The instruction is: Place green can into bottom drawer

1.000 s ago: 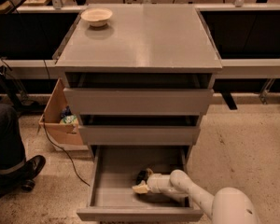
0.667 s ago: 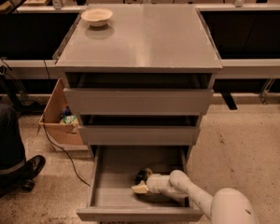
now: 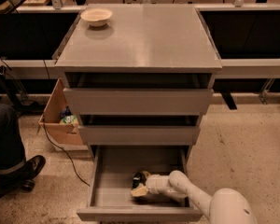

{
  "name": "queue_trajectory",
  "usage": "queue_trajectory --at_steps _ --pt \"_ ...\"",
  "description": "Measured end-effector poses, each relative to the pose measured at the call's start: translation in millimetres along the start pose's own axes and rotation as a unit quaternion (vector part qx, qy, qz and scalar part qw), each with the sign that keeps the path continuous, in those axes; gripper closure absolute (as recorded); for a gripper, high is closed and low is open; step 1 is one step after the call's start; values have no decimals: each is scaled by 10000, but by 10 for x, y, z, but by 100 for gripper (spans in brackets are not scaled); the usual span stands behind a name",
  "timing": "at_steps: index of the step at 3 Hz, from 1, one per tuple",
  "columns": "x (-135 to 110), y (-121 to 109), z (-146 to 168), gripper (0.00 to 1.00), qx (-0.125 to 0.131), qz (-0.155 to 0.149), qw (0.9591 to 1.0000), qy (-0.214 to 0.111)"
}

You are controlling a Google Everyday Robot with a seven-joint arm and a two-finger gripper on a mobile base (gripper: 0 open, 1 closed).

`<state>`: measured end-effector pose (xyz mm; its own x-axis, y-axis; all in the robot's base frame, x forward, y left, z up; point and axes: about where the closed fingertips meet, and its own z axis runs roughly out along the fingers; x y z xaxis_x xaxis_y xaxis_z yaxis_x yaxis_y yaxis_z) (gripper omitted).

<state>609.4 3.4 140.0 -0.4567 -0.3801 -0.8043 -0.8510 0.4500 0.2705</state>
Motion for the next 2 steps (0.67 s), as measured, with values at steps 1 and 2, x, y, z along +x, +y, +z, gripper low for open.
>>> queue_trajectory --at_steps 1,2 --pt "84 -6 65 0 -93 56 9999 -28" --pt "85 -7 64 0 -93 56 9999 -27"
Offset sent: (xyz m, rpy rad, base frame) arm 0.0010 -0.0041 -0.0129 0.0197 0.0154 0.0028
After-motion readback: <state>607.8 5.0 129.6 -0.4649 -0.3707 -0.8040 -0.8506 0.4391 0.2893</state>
